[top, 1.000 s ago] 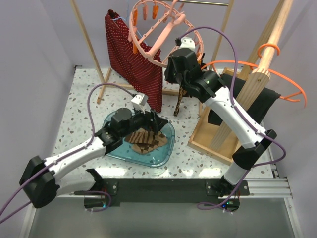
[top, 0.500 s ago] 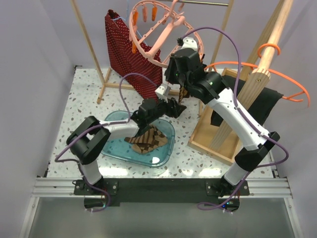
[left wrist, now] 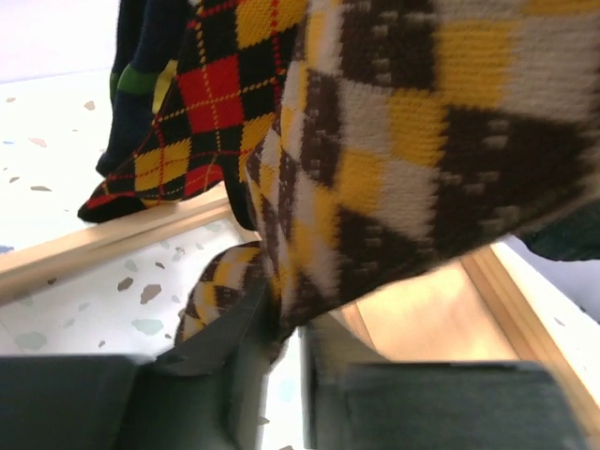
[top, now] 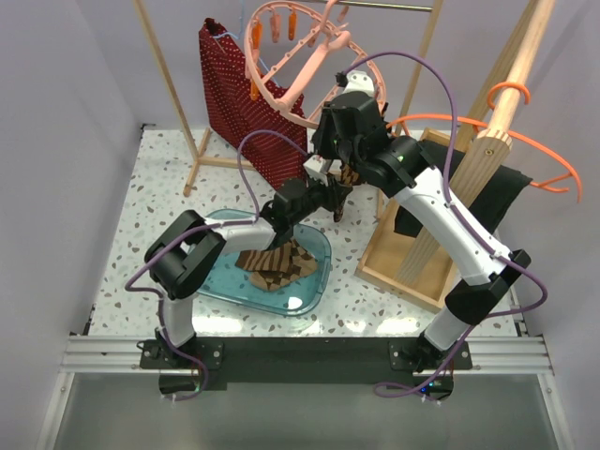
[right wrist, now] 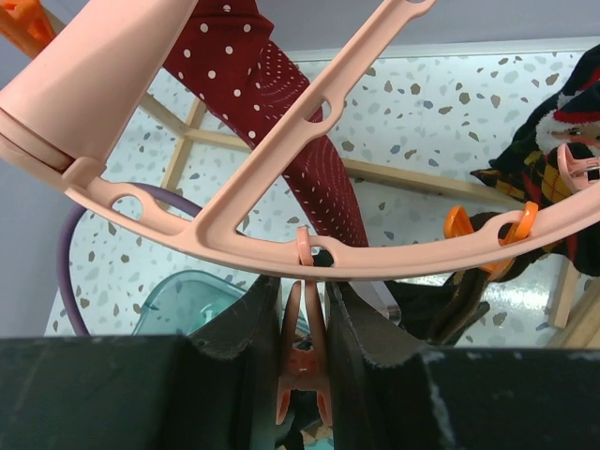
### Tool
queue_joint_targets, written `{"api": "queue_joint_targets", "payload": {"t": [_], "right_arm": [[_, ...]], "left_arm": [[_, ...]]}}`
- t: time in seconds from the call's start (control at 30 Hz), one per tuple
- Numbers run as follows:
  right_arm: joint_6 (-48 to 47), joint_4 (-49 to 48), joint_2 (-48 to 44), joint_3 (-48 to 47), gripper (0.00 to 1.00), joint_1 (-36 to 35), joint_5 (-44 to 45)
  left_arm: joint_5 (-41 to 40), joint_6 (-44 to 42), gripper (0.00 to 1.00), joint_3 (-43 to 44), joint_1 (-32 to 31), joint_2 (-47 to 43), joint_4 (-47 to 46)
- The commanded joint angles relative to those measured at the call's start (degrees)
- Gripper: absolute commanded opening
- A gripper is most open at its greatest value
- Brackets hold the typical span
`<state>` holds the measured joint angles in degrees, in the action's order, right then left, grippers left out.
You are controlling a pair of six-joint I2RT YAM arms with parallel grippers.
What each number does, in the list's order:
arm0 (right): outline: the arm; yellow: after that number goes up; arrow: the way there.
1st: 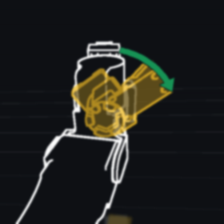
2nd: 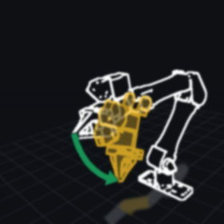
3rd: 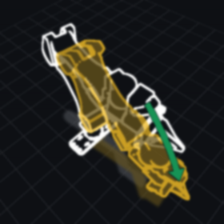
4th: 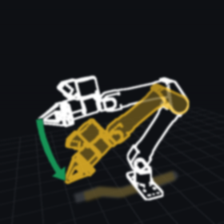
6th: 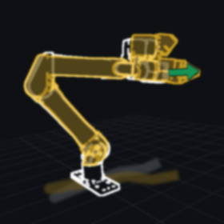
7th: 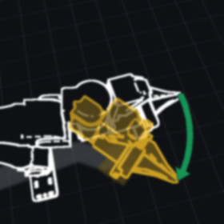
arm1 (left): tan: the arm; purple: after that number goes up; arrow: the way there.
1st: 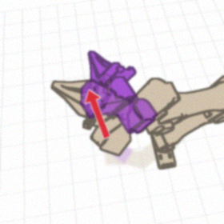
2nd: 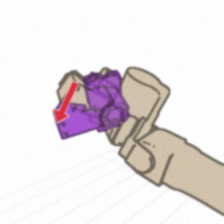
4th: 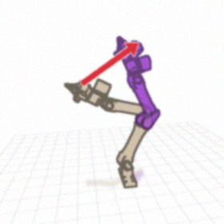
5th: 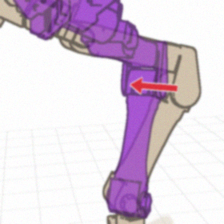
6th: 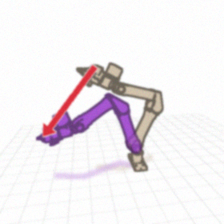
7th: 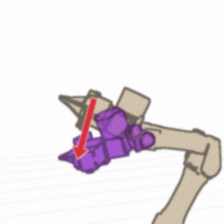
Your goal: Remove the socks clipped to the hanger
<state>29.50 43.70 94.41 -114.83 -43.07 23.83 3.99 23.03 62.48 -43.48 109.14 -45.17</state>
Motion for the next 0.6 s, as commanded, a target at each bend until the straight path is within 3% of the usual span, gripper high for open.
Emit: {"api": "queue_joint_targets", "payload": {"t": [0.0,0.03,0.2,0.43,0.57], "right_arm": [[-0.41,0.15,-1.78,-0.66,0.0,-0.26,-2.21],[-0.32,0.24,-1.77,-0.66,0.01,-0.26,-2.3],[-0.58,0.77,-1.42,-1.01,0.08,-0.26,-2.92],[-1.11,3.93,-0.19,-2.33,0.37,-0.26,-3.18],[-1.28,5.07,-0.28,-2.51,0.44,-0.26,-3.36]], "left_arm": [[1.02,-0.7,0.15,3.61,0.77,0.19,-3.0],[0.76,-0.35,0.0,3.79,0.86,-0.07,-2.56],[2.6,1.67,0.0,3.0,1.21,-2.61,-1.85],[8.57,6.41,0.0,-2.88,1.21,-9.38,-2.38],[12.35,10.18,0.0,-5.43,1.21,-12.46,-2.56]]}}
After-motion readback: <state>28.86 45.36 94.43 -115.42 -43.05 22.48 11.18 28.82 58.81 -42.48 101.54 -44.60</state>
